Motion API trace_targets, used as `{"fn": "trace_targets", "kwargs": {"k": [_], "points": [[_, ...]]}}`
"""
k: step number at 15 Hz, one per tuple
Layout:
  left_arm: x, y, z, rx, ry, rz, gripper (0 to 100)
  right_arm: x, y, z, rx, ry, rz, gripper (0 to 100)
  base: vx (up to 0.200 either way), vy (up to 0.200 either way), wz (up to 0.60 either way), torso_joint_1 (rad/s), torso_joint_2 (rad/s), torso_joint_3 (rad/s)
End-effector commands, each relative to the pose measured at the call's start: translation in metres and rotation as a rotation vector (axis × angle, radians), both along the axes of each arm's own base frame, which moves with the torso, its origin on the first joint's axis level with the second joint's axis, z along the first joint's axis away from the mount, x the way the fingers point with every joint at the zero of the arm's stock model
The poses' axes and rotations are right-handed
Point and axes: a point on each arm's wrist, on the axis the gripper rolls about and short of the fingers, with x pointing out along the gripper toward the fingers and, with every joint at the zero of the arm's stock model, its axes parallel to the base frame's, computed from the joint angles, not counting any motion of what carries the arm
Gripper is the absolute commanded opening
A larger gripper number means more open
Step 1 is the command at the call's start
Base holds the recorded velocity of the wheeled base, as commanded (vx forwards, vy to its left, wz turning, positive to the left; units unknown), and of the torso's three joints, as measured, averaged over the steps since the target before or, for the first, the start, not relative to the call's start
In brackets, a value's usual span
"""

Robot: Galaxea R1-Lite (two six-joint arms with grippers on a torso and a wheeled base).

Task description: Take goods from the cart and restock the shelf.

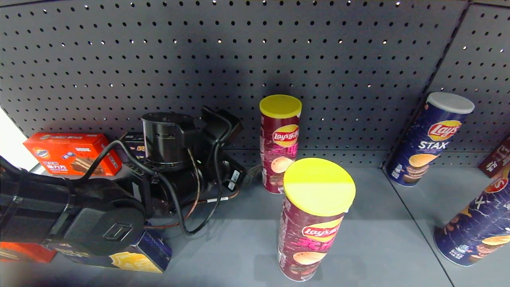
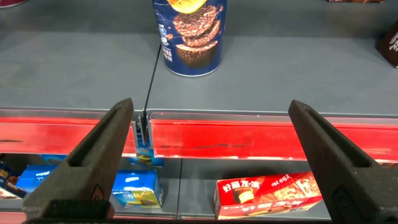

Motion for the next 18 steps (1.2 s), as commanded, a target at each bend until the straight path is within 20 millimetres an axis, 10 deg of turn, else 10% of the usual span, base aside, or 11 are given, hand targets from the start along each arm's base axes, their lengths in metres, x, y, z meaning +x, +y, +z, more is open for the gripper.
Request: {"fn": "trace_targets", "kwargs": {"k": [1, 18], "points": [[0.0033, -0.0028, -0.0043, 0.006, 0.009, -0.001, 100, 0.0001, 0.0, 0.0, 0.0, 0.001, 0.0, 100, 0.0, 0.0, 0.0, 0.0, 0.0, 0.0], [0.0111, -0.0026, -0.0064, 0.005, 0.009, 0.016, 100, 0.0001, 0.0, 0.0, 0.0, 0.001, 0.0, 100, 0.0, 0.0, 0.0, 0.0, 0.0, 0.0]]}}
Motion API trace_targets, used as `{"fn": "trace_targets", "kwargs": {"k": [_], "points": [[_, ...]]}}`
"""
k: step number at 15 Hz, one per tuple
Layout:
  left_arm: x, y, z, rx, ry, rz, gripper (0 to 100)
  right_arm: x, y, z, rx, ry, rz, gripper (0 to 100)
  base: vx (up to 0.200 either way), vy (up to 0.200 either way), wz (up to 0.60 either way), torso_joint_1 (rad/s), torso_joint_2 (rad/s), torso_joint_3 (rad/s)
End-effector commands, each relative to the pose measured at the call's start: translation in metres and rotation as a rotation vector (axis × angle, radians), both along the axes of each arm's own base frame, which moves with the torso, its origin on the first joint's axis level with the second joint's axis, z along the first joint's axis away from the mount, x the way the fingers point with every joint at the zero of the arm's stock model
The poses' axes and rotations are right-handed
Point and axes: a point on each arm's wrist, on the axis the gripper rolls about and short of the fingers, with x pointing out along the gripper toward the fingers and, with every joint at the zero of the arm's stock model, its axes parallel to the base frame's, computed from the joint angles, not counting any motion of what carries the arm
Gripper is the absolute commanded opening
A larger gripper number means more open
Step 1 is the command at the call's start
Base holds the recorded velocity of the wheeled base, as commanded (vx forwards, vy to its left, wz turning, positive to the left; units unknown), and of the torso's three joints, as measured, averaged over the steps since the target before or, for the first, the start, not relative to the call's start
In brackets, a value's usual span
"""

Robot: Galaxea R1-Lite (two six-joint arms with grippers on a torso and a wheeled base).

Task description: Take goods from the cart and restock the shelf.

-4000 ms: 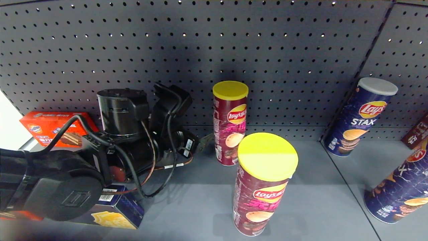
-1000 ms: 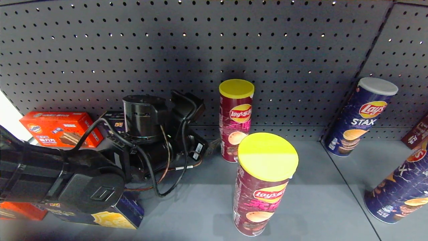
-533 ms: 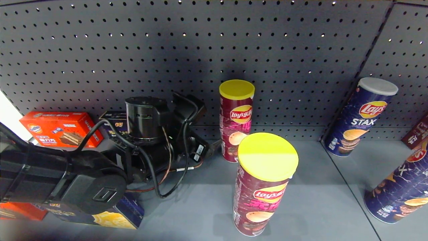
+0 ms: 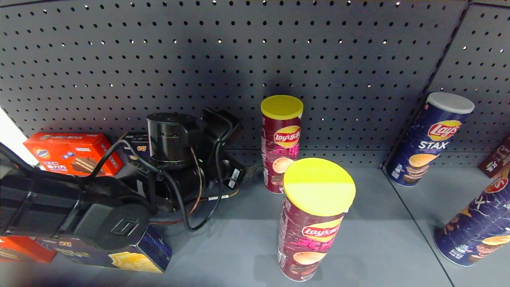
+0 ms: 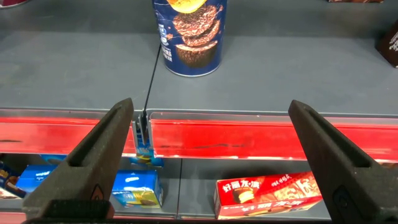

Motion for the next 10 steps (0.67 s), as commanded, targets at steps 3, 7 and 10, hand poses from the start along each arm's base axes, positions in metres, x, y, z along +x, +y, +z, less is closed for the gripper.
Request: {"fn": "trace_targets", "kwargs": {"k": [3, 7, 10], "points": [[0.004, -0.006, -0.003, 0.002, 0.003, -0.006, 100, 0.0, 0.0, 0.0, 0.0, 0.001, 0.0, 100, 0.0, 0.0, 0.0, 0.0, 0.0, 0.0], [0.004, -0.01, -0.004, 0.002, 0.004, -0.02, 100, 0.0, 0.0, 0.0, 0.0, 0.001, 0.0, 100, 0.0, 0.0, 0.0, 0.0, 0.0, 0.0], [0.005, -0.014, -0.004, 0.003, 0.004, -0.026, 100, 0.0, 0.0, 0.0, 0.0, 0.001, 0.0, 100, 0.0, 0.0, 0.0, 0.0, 0.0, 0.0]]}}
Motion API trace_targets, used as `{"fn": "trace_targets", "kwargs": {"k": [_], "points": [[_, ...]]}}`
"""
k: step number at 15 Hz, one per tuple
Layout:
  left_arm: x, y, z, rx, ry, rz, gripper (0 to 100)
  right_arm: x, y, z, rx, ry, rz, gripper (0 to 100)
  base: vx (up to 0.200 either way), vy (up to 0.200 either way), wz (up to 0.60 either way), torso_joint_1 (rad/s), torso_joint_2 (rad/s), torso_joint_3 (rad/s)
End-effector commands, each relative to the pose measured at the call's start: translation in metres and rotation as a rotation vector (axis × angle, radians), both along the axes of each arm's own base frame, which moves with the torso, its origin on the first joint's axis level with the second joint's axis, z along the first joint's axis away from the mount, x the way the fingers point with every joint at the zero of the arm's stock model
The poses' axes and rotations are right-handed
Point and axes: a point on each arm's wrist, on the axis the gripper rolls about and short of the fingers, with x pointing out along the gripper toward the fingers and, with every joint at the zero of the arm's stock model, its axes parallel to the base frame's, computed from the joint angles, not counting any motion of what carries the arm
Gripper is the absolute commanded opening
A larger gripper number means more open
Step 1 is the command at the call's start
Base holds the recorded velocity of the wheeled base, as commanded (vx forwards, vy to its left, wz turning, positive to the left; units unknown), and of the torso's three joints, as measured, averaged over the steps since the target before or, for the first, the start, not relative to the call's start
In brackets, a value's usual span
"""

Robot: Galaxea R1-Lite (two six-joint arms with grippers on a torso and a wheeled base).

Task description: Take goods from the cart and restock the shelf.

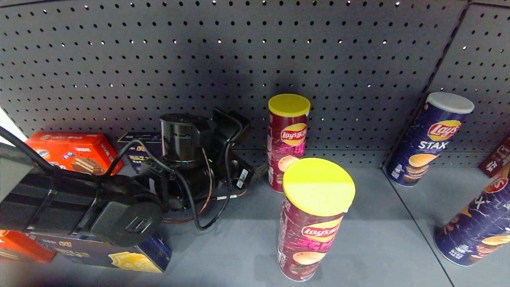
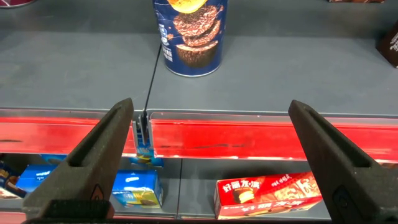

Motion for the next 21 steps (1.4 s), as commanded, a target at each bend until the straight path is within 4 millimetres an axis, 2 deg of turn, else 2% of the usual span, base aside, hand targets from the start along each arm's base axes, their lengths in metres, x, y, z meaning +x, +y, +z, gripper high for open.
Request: {"fn": "trace_targets", "kwargs": {"k": [1, 5, 8, 9, 11, 12, 13, 15, 17, 19, 21], "points": [[0.001, -0.002, -0.002, 0.003, 0.003, -0.003, 100, 0.0, 0.0, 0.0, 0.0, 0.001, 0.0, 100, 0.0, 0.0, 0.0, 0.0, 0.0, 0.0], [-0.002, 0.0, -0.001, 0.002, 0.002, -0.004, 100, 0.0, 0.0, 0.0, 0.0, 0.001, 0.0, 100, 0.0, 0.0, 0.0, 0.0, 0.0, 0.0], [-0.024, 0.015, 0.026, -0.03, -0.052, -0.003, 100, 0.0, 0.0, 0.0, 0.0, -0.001, 0.0, 100, 0.0, 0.0, 0.0, 0.0, 0.0, 0.0], [-0.024, 0.015, 0.026, -0.03, -0.052, -0.003, 100, 0.0, 0.0, 0.0, 0.0, -0.001, 0.0, 100, 0.0, 0.0, 0.0, 0.0, 0.0, 0.0], [-0.072, 0.049, 0.062, -0.089, -0.131, 0.007, 100, 0.0, 0.0, 0.0, 0.0, 0.001, 0.0, 100, 0.0, 0.0, 0.0, 0.0, 0.0, 0.0], [-0.083, 0.056, 0.071, -0.11, -0.158, 0.009, 100, 0.0, 0.0, 0.0, 0.0, -0.001, 0.0, 100, 0.0, 0.0, 0.0, 0.0, 0.0, 0.0], [-0.105, 0.07, 0.084, -0.153, -0.203, 0.003, 100, 0.0, 0.0, 0.0, 0.0, 0.001, 0.0, 100, 0.0, 0.0, 0.0, 0.0, 0.0, 0.0], [-0.14, 0.087, 0.096, -0.21, -0.262, -0.02, 100, 0.0, 0.0, 0.0, 0.0, 0.001, 0.0, 100, 0.0, 0.0, 0.0, 0.0, 0.0, 0.0], [-0.17, 0.107, 0.105, -0.258, -0.321, -0.025, 100, 0.0, 0.0, 0.0, 0.0, 0.001, 0.0, 100, 0.0, 0.0, 0.0, 0.0, 0.0, 0.0], [-0.204, 0.13, 0.1, -0.301, -0.369, -0.025, 100, 0.0, 0.0, 0.0, 0.0, -0.001, 0.0, 100, 0.0, 0.0, 0.0, 0.0, 0.0, 0.0], [-0.221, 0.142, 0.098, -0.321, -0.403, -0.024, 100, 0.0, 0.0, 0.0, 0.0, -0.001, 0.0, 100, 0.0, 0.0, 0.0, 0.0, 0.0, 0.0]]}}
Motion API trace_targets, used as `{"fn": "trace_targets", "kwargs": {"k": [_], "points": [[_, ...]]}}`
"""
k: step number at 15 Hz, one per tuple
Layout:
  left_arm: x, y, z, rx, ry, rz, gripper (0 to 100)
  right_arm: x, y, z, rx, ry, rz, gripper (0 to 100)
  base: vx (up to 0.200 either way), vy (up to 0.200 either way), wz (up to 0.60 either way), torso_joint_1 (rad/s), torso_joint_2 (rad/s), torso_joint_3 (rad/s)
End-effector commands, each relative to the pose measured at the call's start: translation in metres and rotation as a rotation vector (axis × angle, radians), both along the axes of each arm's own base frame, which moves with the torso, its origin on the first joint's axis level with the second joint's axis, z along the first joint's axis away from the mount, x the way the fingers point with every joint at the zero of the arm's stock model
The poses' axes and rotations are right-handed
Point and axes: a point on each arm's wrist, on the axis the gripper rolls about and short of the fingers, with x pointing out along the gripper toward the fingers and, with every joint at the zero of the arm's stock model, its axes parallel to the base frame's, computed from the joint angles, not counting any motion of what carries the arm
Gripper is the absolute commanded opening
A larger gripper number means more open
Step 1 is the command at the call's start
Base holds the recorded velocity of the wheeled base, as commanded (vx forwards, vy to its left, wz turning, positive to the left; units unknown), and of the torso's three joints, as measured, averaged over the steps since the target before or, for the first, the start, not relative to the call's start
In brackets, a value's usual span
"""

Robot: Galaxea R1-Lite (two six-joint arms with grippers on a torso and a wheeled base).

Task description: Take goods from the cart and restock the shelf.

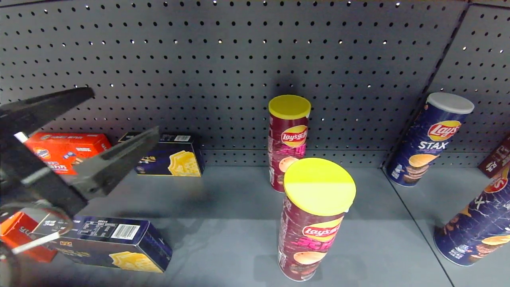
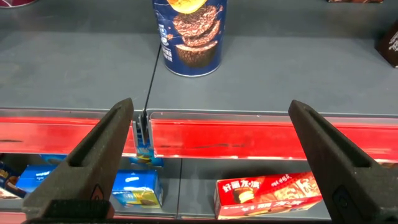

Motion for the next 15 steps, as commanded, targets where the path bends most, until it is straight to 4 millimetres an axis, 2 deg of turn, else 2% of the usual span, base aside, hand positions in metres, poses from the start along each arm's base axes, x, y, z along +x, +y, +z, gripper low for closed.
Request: {"fn": "trace_targets", "kwargs": {"k": [1, 2, 3, 4, 5, 6, 8, 9, 10, 12, 15], "points": [[-0.048, 0.034, -0.003, -0.045, -0.067, 0.013, 100, 0.0, 0.0, 0.0, 0.0, -0.001, 0.0, 100, 0.0, 0.0, 0.0, 0.0, 0.0, 0.0], [-0.06, 0.043, -0.01, -0.028, -0.045, 0.031, 100, 0.0, 0.0, 0.0, 0.0, 0.001, 0.0, 100, 0.0, 0.0, 0.0, 0.0, 0.0, 0.0], [-0.087, 0.063, -0.035, 0.026, 0.034, 0.077, 100, 0.0, 0.0, 0.0, 0.0, 0.001, 0.0, 100, 0.0, 0.0, 0.0, 0.0, 0.0, 0.0], [-0.092, 0.066, -0.044, 0.039, 0.057, 0.104, 100, 0.0, 0.0, 0.0, 0.0, 0.001, 0.0, 100, 0.0, 0.0, 0.0, 0.0, 0.0, 0.0], [-0.101, 0.073, -0.084, 0.069, 0.115, 0.221, 100, 0.0, 0.0, 0.0, 0.0, 0.001, 0.0, 100, 0.0, 0.0, 0.0, 0.0, 0.0, 0.0], [-0.104, 0.075, -0.103, 0.077, 0.14, 0.279, 100, 0.0, 0.0, 0.0, 0.0, 0.001, 0.0, 100, 0.0, 0.0, 0.0, 0.0, 0.0, 0.0], [-0.122, 0.08, -0.175, 0.066, 0.177, 0.447, 100, 0.0, 0.0, 0.0, 0.0, 0.001, 0.0, 100, 0.0, 0.0, 0.0, 0.0, 0.0, 0.0], [-0.132, 0.08, -0.187, 0.061, 0.178, 0.484, 100, 0.0, 0.0, 0.0, 0.0, -0.001, 0.0, 100, 0.0, 0.0, 0.0, 0.0, 0.0, 0.0], [-0.131, 0.079, -0.189, 0.09, 0.222, 0.433, 100, 0.0, 0.0, 0.0, 0.0, 0.001, 0.0, 100, 0.0, 0.0, 0.0, 0.0, 0.0, 0.0], [-0.132, 0.074, -0.189, 0.093, 0.215, 0.21, 100, 0.0, 0.0, 0.0, 0.0, 0.001, 0.0, 100, 0.0, 0.0, 0.0, 0.0, 0.0, 0.0], [-0.131, 0.075, -0.189, -0.005, 0.258, 0.241, 100, 0.0, 0.0, 0.0, 0.0, 0.001, 0.0, 100, 0.0, 0.0, 0.0, 0.0, 0.0, 0.0]]}}
